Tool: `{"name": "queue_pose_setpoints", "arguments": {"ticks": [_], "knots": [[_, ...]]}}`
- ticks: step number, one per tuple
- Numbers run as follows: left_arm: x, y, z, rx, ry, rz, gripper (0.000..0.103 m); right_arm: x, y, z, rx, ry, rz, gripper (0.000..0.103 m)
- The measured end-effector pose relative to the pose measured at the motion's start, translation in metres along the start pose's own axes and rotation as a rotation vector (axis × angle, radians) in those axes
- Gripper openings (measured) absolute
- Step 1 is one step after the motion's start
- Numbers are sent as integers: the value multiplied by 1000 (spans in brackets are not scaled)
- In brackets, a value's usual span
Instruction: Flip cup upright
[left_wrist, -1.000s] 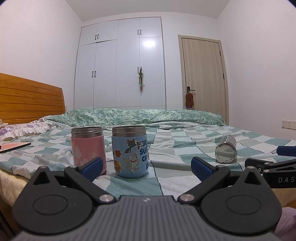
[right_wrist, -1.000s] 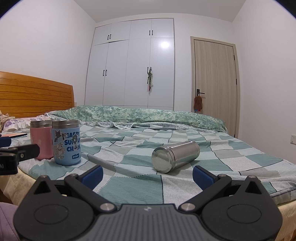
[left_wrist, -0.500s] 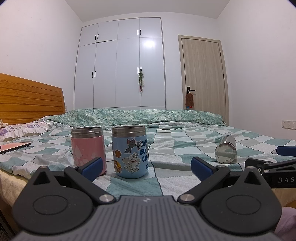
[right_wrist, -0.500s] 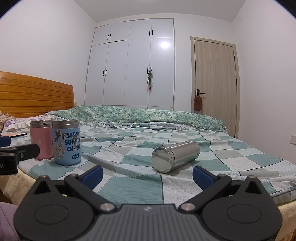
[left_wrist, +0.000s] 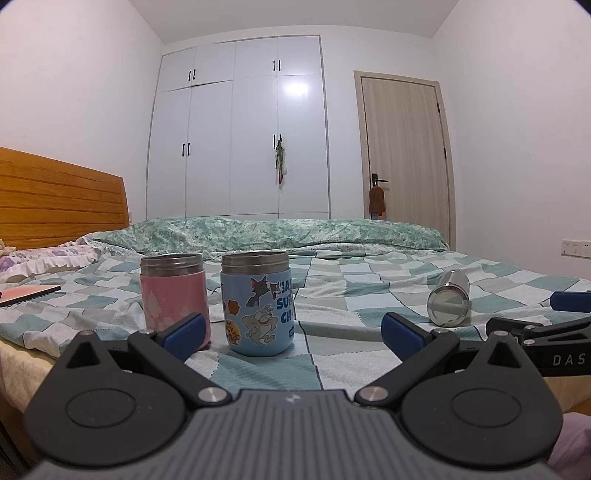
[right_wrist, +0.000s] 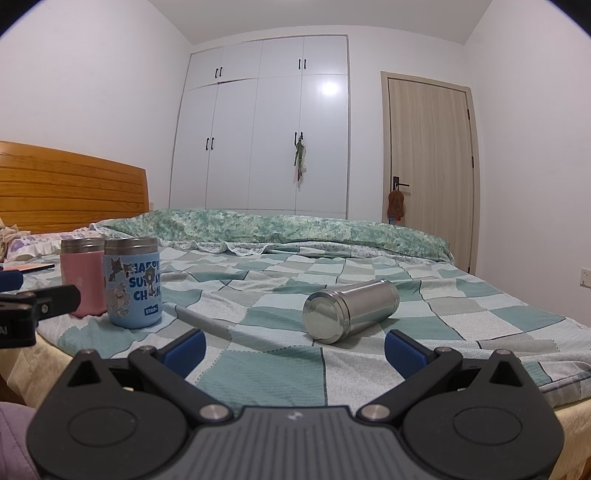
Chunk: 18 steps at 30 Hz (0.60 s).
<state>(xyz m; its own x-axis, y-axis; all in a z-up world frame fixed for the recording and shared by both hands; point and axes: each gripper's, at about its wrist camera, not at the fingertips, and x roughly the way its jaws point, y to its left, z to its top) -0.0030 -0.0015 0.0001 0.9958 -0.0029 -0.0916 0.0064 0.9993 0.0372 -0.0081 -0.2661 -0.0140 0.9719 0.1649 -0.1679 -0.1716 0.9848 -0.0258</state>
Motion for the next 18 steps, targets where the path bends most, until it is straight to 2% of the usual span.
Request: {"name": "queue_pose_setpoints", "arguments": {"ticks": [6,9,13,18], "knots": [[6,-3,5,20,28,-8,103,9,-4,11,-8,29,24,103],[19,-5,12,15,65,-48,103,17,-9,19,2,79,55,103],[49,-18,28,68,102,-115,103,41,-23,37,15,149,66,103],[93,-39,49,150,132,-191,103,76,-41,62,-20,193,23,103]]}}
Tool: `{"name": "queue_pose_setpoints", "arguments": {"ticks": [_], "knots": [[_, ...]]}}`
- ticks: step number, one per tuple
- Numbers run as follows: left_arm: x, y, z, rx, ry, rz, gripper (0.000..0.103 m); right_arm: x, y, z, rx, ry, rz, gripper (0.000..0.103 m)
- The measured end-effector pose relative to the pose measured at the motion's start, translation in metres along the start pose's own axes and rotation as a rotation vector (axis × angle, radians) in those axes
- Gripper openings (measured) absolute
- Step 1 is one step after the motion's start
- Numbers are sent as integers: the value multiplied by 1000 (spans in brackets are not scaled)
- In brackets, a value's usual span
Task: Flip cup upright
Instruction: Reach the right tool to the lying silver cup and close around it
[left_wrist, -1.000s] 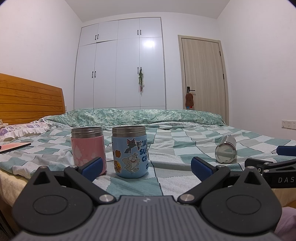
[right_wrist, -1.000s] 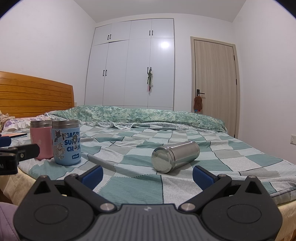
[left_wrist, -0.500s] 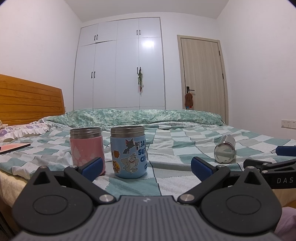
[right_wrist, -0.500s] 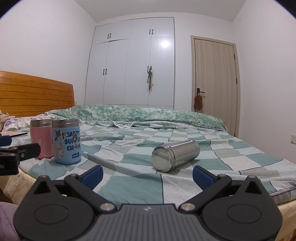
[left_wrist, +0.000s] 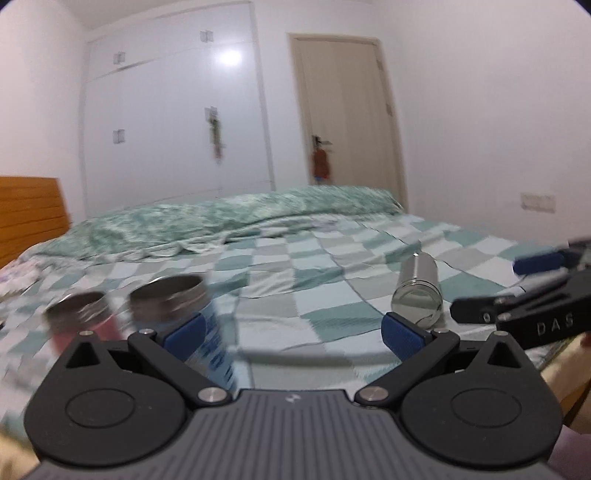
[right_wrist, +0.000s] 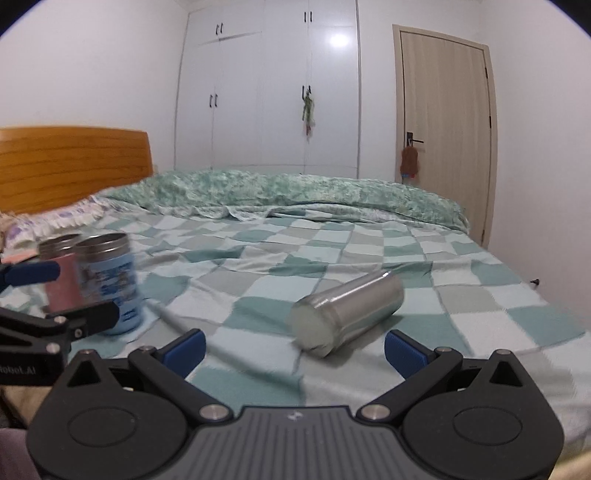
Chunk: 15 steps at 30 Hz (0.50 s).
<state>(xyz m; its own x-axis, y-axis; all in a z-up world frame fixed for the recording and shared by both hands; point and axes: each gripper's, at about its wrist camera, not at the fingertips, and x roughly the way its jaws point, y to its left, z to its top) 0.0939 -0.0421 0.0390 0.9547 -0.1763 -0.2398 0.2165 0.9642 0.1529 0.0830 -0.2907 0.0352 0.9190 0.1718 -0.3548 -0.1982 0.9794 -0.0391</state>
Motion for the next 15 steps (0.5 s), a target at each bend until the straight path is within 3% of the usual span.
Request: {"name": "queue_pose_setpoints", "arguments": {"ticks": [7,15], "knots": [[78,-8,26,104,100,-94,103,59,-24,39,-13,123,-56,103],[148,-8,29,173,188,-171,103,128,-36,62,35,239,-109,103]]}}
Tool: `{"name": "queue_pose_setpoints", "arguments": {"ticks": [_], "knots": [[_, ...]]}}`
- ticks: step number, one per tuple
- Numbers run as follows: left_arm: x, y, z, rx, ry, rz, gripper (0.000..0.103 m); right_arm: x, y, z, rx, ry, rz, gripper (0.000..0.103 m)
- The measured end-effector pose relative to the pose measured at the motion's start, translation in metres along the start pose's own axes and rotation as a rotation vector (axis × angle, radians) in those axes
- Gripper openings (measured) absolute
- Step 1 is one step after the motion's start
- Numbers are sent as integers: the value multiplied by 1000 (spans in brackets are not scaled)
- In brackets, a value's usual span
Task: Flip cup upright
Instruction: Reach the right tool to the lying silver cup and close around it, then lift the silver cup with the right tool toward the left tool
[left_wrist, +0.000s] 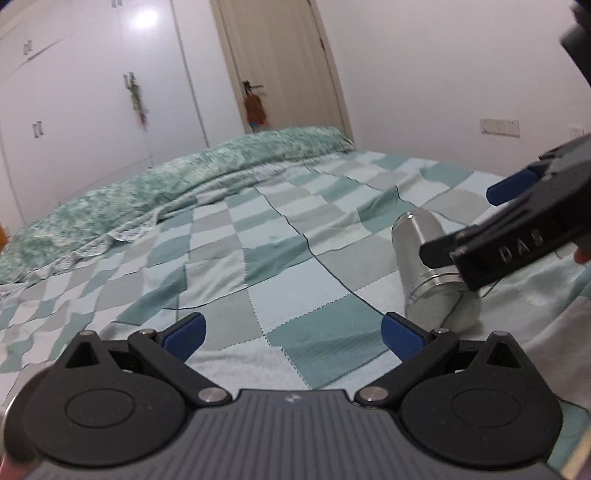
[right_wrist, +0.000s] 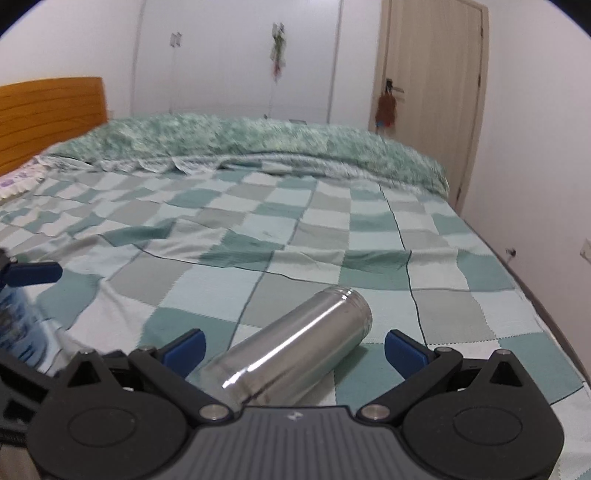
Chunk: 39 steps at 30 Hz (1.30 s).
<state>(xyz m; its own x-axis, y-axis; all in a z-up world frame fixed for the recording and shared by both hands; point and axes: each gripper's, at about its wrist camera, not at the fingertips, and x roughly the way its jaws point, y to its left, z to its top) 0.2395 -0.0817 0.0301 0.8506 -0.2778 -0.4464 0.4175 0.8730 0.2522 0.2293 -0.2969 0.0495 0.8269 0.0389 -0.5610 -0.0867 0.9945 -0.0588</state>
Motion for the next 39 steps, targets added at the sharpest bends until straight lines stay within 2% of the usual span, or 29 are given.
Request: {"name": "queue_pose_setpoints", "arguments": {"ticks": [4,7,13,23,26,28,30,39], "knots": [[25,10,3,41,35,-69,103,26,1,11,31,60,-6,103],[42,19,4,84,41,-75,103,42,3,14,39,97,0,103],[66,44,5,25,92,-184,103,64,7,11,76,166,-3,103],[89,65,-4,73,122,-259,103,88,6,0,154,256,-25,102],[95,71,-9,43,140,-275,103,93,0,-2,214,277,-3,96],[95,72,-11,36,144,-283,103,91,-2,-1,231,267,-9,77],[94,72,-12,36,144,-284,103,88,-6,-1,264,262,23,67],[55,73,2,-8,120,-258,103,58,-13,2,316,178,73,65]]}}
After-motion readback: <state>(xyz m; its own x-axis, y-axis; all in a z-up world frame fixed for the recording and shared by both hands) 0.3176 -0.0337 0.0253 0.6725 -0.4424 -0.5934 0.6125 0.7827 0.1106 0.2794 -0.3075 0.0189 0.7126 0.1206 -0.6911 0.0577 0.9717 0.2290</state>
